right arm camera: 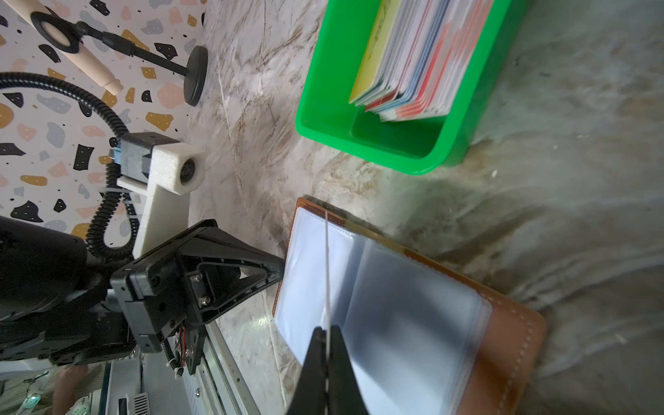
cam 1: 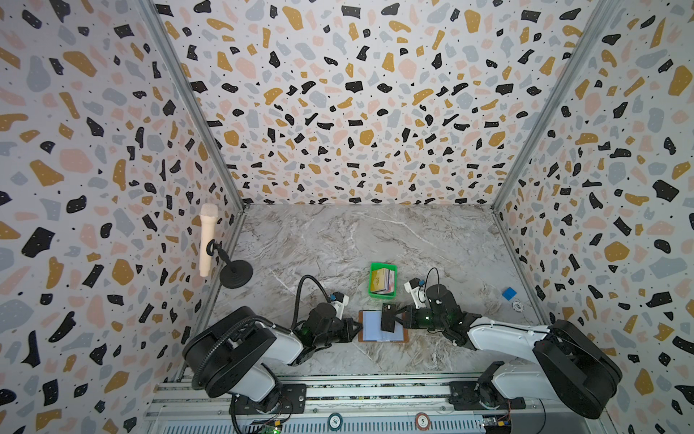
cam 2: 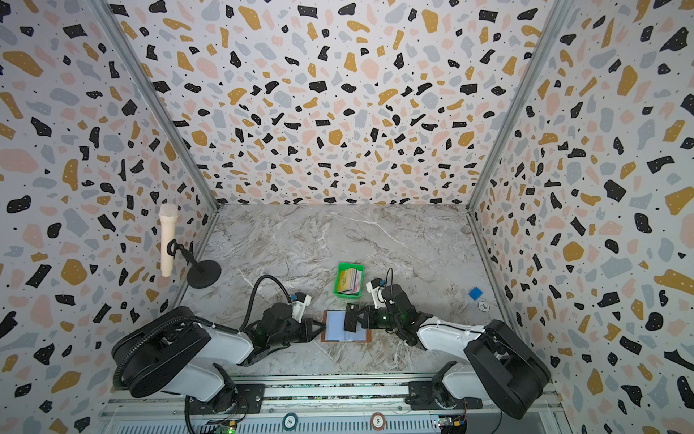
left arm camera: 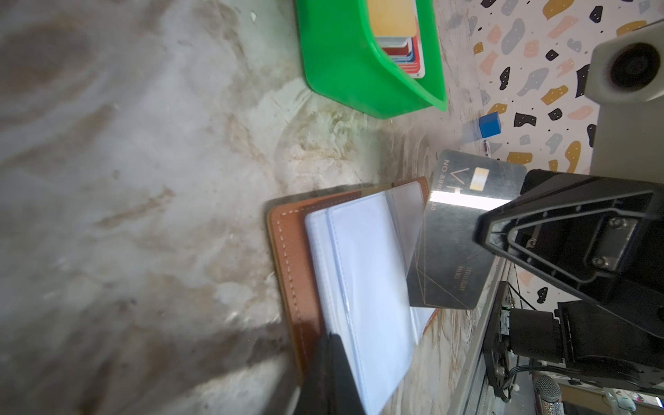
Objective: Insert credit cards into a card holder
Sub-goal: Insert the credit card into the card slot.
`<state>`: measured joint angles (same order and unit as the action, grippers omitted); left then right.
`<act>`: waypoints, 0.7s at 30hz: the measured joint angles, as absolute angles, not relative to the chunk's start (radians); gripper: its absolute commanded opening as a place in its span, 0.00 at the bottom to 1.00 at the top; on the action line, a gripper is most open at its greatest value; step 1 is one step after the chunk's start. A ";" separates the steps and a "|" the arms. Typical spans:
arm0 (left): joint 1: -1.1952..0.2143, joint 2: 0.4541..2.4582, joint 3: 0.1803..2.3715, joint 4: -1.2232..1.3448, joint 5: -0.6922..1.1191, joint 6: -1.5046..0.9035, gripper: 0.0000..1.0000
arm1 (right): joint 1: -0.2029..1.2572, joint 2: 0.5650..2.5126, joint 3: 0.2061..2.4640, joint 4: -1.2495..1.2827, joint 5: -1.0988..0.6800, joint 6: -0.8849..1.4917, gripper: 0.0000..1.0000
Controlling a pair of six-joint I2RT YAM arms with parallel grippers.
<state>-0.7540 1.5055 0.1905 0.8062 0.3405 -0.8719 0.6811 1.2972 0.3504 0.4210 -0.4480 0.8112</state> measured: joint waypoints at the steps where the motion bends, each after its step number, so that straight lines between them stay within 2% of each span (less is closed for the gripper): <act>1: -0.754 1.514 0.190 0.818 0.343 -0.875 0.00 | 0.681 1.297 0.347 0.424 -0.448 0.819 0.00; 21: -0.778 1.573 0.170 0.927 0.393 -0.960 0.00 | 0.656 1.287 0.306 0.440 -0.464 0.875 0.00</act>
<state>-0.7776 1.5734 0.1699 0.9272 0.3927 -0.9600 0.6559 1.2865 0.3058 0.4404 -0.4644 0.8753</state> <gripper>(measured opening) 0.046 0.047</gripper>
